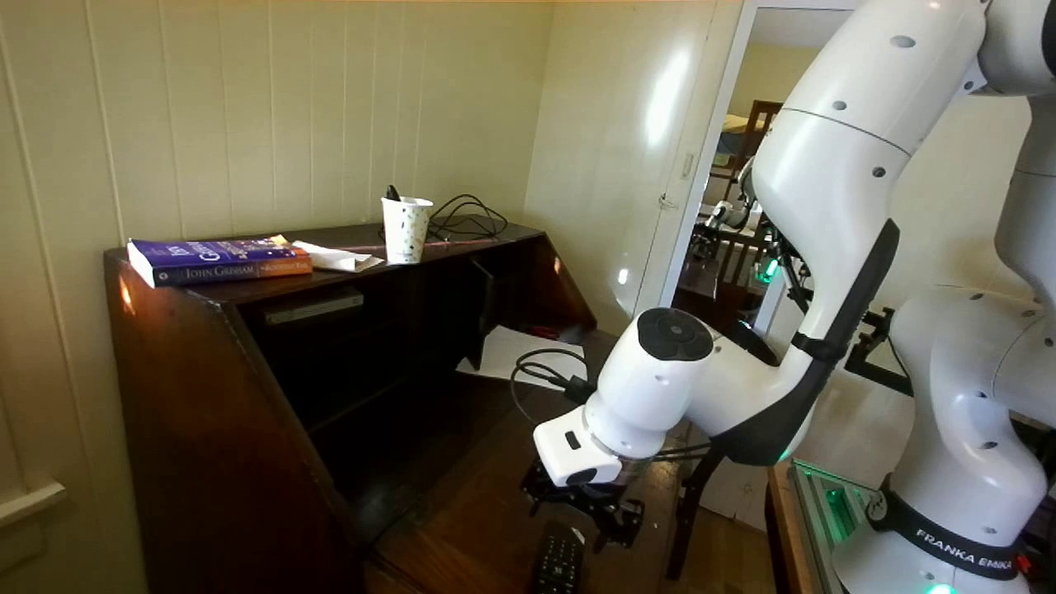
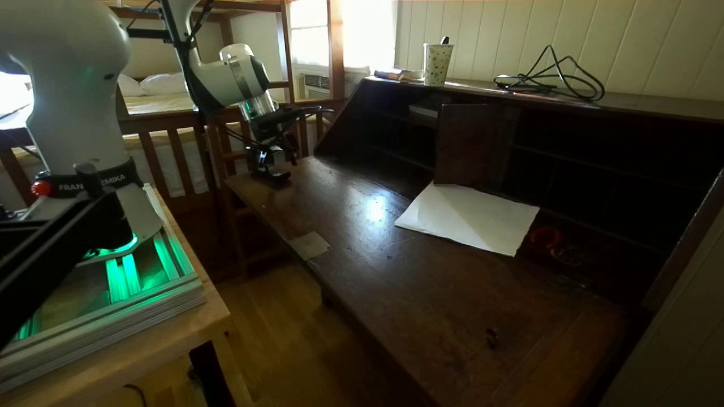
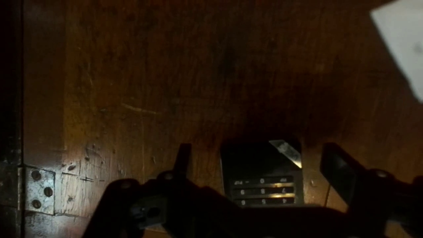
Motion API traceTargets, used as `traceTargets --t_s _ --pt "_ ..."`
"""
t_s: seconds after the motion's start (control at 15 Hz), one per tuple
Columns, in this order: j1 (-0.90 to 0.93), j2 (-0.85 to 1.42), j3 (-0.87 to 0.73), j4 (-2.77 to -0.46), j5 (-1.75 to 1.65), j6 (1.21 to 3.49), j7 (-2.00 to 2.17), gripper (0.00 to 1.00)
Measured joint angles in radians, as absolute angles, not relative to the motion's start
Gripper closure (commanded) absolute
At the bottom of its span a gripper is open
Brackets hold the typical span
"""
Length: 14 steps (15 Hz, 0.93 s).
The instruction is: Put the remote inside the topmost shelf on the left
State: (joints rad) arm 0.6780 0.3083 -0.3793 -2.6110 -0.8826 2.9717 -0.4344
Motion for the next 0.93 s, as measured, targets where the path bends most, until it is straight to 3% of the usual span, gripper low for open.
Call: traceTargets --t_s 0.2,0.27,0.4,0.67,0.93 --pt "0.638 0.323 -0.351 -2.616 -0.861 2.989 -0.471 0.04" --pt "0.62 0.33 -0.336 -2.616 -0.846 2.993 -0.49 0.26" --pt "0.582 0.344 -0.301 -2.615 -0.815 2.996 -0.529 0.31" --pt "0.418 0.355 -0.16 -2.608 -0.796 2.995 -0.629 0.6" --pt "0.233 0.354 -0.013 -2.596 -0.801 2.987 -0.701 0.64"
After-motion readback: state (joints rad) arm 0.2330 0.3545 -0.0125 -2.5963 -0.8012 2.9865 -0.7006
